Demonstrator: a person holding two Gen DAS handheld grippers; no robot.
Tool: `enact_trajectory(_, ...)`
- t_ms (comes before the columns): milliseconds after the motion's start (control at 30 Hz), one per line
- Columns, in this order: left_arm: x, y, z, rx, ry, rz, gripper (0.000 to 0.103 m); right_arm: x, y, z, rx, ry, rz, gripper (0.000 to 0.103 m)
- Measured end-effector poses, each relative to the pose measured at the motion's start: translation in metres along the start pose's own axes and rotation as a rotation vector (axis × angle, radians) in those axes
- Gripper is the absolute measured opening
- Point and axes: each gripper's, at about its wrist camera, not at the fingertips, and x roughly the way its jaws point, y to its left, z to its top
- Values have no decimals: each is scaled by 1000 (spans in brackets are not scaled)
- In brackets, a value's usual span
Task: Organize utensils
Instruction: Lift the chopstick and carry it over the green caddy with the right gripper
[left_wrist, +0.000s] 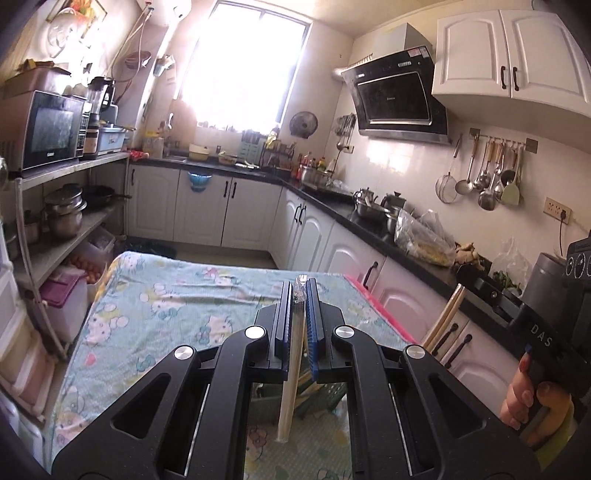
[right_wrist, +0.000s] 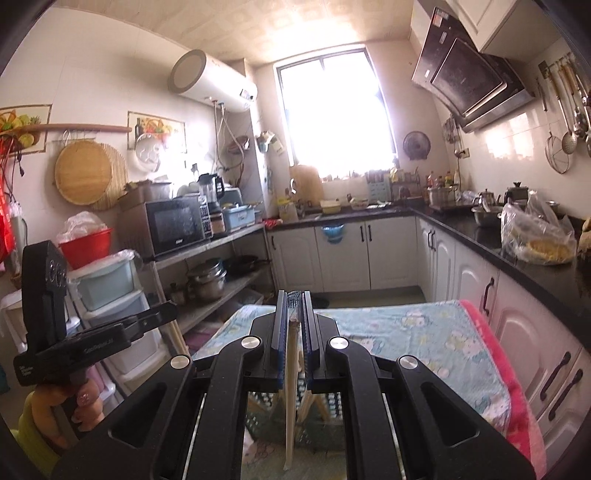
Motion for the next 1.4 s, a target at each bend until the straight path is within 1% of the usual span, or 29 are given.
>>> enact_trajectory(167, 4, -1, 10, -15, -21, -6, 4, 1, -9, 13, 11, -33, -19, 7)
enact_trajectory(333, 8, -2, 21, -14, -41, 3, 4, 6, -15, 25, 7, -56, -38, 7)
enact_trajectory(567, 24, -4, 36, -3, -59, 43, 4, 25, -21, 34, -10, -66, -72, 7)
enact_trajectory(767, 37, 0, 43, -13, -72, 78, 4, 46, -31, 30, -12, -63, -112, 7)
enact_trajectory(867, 45, 3, 40, -15, -74, 97, 4, 58, -38, 25, -5, -49, -124, 7)
enact_trajectory(1067, 61, 7, 28, -15, -49, 117, 4, 76, -46, 12, 12, -32, -124, 7)
enact_trajectory(1400, 84, 13, 2, -11, 17, 130, 4, 93, -43, -12, -37, -49, -139, 7)
